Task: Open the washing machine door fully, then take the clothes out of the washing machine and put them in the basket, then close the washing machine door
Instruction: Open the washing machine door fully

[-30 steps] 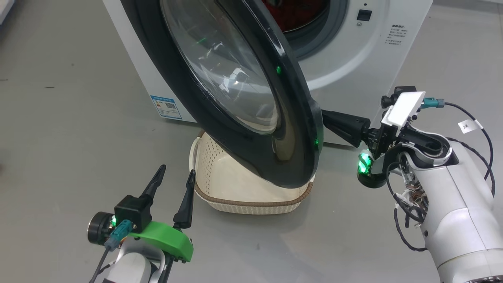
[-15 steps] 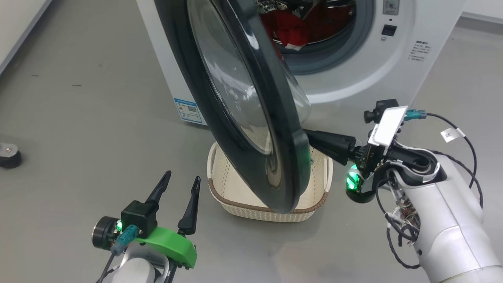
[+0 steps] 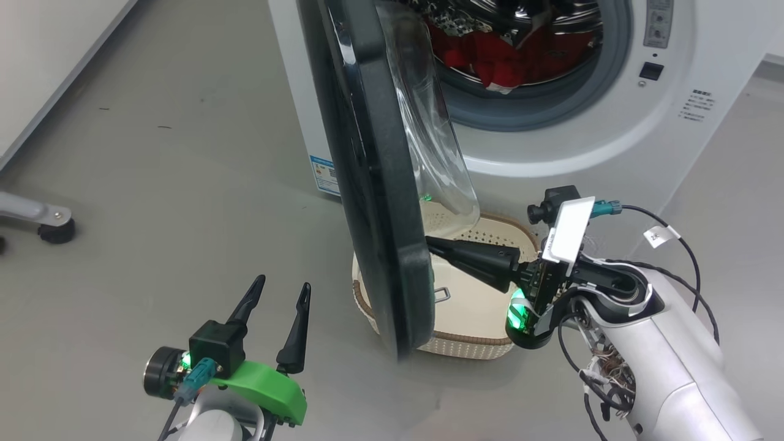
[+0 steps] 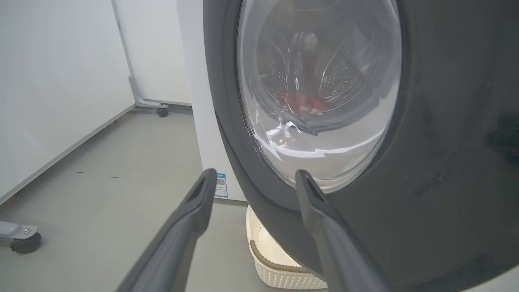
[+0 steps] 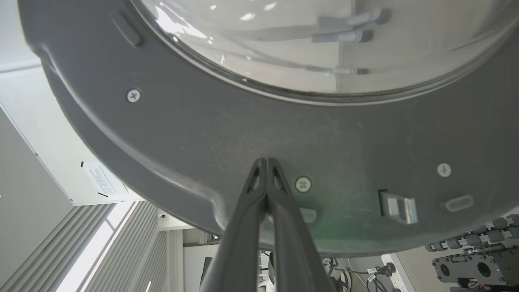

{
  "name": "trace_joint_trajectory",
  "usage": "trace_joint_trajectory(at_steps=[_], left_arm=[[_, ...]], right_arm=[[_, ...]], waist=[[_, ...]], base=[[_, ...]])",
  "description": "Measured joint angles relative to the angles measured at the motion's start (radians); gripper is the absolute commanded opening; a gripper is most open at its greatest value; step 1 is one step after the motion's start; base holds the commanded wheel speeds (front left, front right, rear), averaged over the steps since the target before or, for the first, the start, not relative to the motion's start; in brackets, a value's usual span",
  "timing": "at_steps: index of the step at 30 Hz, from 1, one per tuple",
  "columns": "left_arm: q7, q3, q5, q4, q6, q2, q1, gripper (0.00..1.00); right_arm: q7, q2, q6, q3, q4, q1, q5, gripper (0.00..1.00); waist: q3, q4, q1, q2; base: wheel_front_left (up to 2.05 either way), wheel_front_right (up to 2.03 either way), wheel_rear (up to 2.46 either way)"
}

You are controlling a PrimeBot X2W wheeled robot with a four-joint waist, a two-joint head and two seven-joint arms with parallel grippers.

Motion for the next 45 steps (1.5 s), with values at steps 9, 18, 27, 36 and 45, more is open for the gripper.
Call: trace_joint_trajectory(at_steps=[9,18,27,36,45], left_arm=[[0.000,0.007,-0.001,-0.009,0.009,0.000,0.001,1.00],[0.000,0.021,-0.001,-0.023,0.017,-0.001,0.001,1.00],[0.000,0.034,-0.002,-0.038,0.025,-0.001,0.007,1.00],[0.000,0.049,-0.005,-0.045,0.026,0.001,0.030,1.00],[0.000,0.057,-0.019,-0.054,0.034,0.002,0.031,1.00]], right_arm=[[-0.052,0.000,0.000,0.074,-0.036,0.005,0.025,0.00],[-0.110,0.001,0.000,0.123,-0.053,0.008,0.036,0.00],[-0.207,0.003,0.000,0.062,-0.097,0.050,0.094,0.00],[-0.357,0.006,0.000,-0.047,-0.136,0.144,0.067,1.00],[-0.532,-0.017,0.000,-0.105,-0.153,0.254,-0.132,1.00]], waist=[[0.000,0.042,0.0000,0.0000],[-0.004,0.057,0.0000,0.0000],[-0.013,0.054,0.0000,0.0000],[-0.014,0.027,0.0000,0.0000],[-0.012,0.003,0.0000,0.0000]], base=[[0.00,0.00,0.00],[0.00,0.00,0.00],[0.00,0.00,0.00],[0.00,0.00,0.00],[0.00,0.00,0.00]])
